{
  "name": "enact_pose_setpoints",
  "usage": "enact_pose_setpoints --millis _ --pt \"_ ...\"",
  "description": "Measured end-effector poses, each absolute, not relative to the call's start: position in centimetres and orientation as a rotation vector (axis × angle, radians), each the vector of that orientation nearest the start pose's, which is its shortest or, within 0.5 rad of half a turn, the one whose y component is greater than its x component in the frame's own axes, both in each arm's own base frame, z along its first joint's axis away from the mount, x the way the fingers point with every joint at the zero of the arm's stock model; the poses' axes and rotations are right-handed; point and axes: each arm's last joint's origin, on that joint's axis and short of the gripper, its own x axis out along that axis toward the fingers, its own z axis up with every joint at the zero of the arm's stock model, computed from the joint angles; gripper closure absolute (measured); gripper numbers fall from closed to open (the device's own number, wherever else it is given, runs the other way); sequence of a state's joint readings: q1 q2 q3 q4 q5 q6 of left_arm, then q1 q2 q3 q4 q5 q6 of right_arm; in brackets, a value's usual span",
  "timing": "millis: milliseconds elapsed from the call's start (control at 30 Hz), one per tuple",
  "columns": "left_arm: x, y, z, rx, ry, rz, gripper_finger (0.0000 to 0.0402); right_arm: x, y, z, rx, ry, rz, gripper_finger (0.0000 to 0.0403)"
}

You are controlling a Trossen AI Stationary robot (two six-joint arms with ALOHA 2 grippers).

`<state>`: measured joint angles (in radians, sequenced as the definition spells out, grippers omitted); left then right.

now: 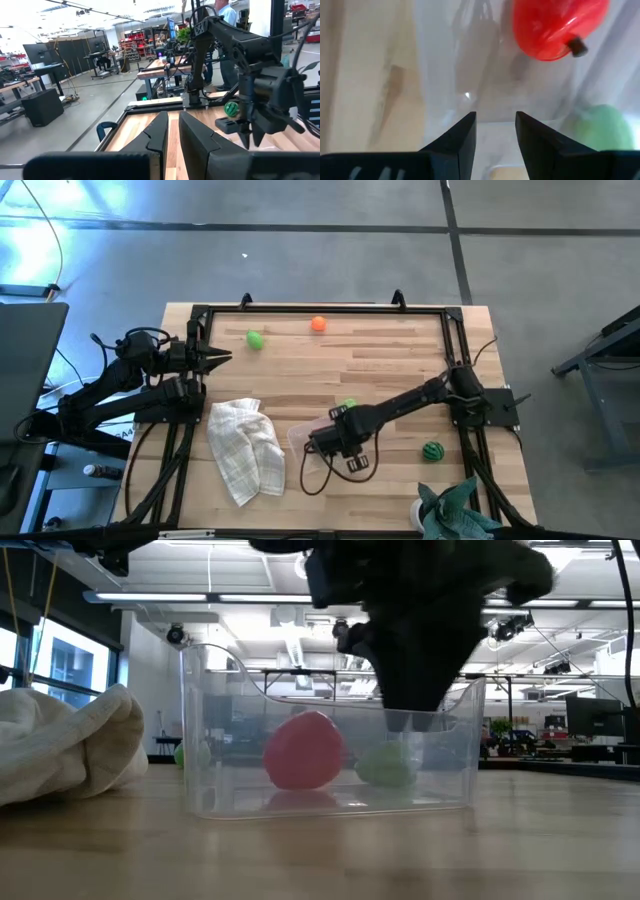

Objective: Pick and placing Produce into tupperware
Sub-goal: Adjust the transparent bin, then put the green watermelon into the transparent bin

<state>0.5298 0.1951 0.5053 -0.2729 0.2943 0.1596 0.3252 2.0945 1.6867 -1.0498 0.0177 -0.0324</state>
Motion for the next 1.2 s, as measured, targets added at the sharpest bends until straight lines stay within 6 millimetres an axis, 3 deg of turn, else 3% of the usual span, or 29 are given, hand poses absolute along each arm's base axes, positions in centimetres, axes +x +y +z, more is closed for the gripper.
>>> enact_pose_setpoints --millis 567,1000,1200 --pt "6.6 2.9 29.0 0.174 -0.015 0.238 0.0364 37.2 19.5 19.5 -0.164 1.380 0.316 0.0275" --pt "6.6 2.9 29.0 0.174 -0.015 0.238 0.0364 37.0 19.8 19.7 -0.149 1.374 0.305 0.0275" --pt "6.6 2.9 29.0 0.174 -0.016 0.238 0.0364 36.8 19.5 22.7 -0.160 1.326 0.286 0.0275"
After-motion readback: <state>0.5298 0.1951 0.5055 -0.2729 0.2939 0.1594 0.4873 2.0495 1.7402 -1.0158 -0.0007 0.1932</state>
